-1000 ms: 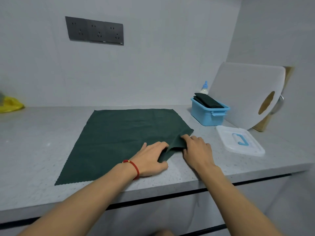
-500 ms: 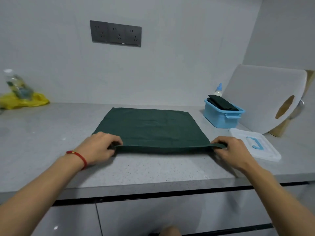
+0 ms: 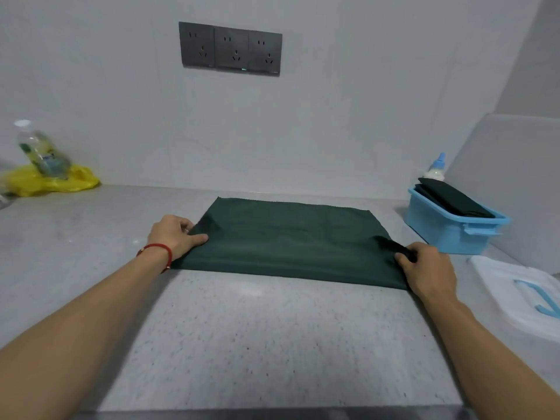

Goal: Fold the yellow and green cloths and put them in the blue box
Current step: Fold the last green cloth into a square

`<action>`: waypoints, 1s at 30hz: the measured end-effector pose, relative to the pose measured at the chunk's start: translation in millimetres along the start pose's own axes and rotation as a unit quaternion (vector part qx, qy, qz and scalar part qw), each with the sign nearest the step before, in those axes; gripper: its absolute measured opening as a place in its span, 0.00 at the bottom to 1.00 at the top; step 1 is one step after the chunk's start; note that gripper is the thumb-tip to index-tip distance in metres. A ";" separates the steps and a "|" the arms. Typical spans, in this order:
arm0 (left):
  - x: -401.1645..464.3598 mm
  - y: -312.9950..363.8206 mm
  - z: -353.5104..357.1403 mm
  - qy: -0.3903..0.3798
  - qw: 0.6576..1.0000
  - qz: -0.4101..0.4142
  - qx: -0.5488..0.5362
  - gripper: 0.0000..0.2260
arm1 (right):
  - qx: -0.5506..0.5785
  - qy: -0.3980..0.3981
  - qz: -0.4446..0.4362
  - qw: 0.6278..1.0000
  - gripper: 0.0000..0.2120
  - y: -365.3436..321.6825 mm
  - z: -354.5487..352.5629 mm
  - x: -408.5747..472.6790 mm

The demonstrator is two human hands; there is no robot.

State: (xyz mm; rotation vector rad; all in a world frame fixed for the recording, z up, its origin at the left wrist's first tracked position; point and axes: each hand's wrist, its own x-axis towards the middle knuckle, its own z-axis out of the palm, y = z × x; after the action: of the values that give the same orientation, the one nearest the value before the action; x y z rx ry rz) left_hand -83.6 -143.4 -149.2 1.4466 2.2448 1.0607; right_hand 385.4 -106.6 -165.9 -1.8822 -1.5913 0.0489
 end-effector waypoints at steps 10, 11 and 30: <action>27.1 -10.0 15.6 0.026 0.997 -0.018 0.074 0.12 | 0.113 -0.005 0.039 0.993 0.13 9.1 8.8 15.9; 28.5 -9.9 14.6 0.030 0.996 -0.014 0.079 0.11 | 0.126 0.003 0.043 0.991 0.14 8.3 8.5 18.4; 40.8 -12.0 25.8 0.092 0.989 -0.050 0.101 0.11 | 0.118 0.027 0.068 0.990 0.11 7.4 11.9 26.5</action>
State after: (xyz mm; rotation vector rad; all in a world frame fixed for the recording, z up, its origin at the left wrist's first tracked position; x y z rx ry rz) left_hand -96.0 -99.6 -169.1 1.3409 2.5911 0.9971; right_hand 393.5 -77.9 -168.9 -1.7867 -1.3557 0.2328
